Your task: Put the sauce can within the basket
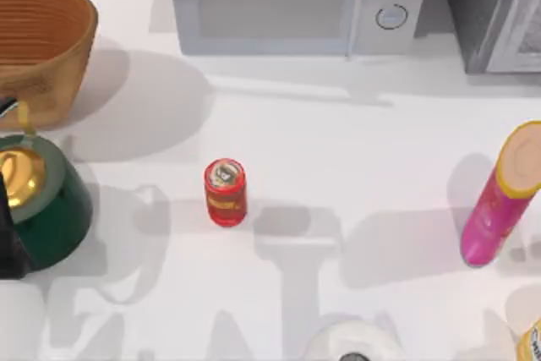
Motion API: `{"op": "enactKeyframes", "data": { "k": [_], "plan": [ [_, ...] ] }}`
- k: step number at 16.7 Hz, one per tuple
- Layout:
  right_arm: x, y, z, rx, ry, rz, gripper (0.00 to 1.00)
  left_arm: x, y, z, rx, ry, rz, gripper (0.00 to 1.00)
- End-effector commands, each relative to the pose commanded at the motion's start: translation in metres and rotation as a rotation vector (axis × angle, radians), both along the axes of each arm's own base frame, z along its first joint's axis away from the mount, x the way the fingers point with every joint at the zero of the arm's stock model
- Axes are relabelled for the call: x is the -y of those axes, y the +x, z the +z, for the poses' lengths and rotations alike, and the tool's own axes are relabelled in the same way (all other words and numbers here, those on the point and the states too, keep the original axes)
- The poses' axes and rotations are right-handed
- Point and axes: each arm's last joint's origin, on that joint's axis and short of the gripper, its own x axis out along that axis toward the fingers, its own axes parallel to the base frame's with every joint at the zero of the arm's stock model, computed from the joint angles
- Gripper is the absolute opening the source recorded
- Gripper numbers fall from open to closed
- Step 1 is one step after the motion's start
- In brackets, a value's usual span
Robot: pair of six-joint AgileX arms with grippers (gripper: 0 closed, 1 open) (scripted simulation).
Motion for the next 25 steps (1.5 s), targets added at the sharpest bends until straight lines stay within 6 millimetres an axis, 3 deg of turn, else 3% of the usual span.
{"op": "enactKeyframes", "data": {
  "k": [4,9,12,16,20,25],
  "plan": [
    [0.000,0.000,0.000,0.000,0.000,0.000,1.00,0.000,0.000,0.004,-0.014,0.021,-0.016,1.00],
    [0.000,0.000,0.000,0.000,0.000,0.000,1.00,0.004,0.010,0.032,-0.151,0.167,-0.141,1.00],
    [0.000,0.000,0.000,0.000,0.000,0.000,1.00,0.009,0.031,0.053,-0.275,0.282,-0.282,1.00],
    [0.000,0.000,0.000,0.000,0.000,0.000,1.00,0.020,0.082,0.068,-0.436,0.432,-0.546,1.00],
    [0.000,0.000,0.000,0.000,0.000,0.000,1.00,0.037,0.144,0.053,-0.543,0.534,-0.859,1.00],
    [0.000,0.000,0.000,0.000,0.000,0.000,1.00,0.065,0.201,0.003,-0.570,0.560,-1.213,1.00]
  ]
}}
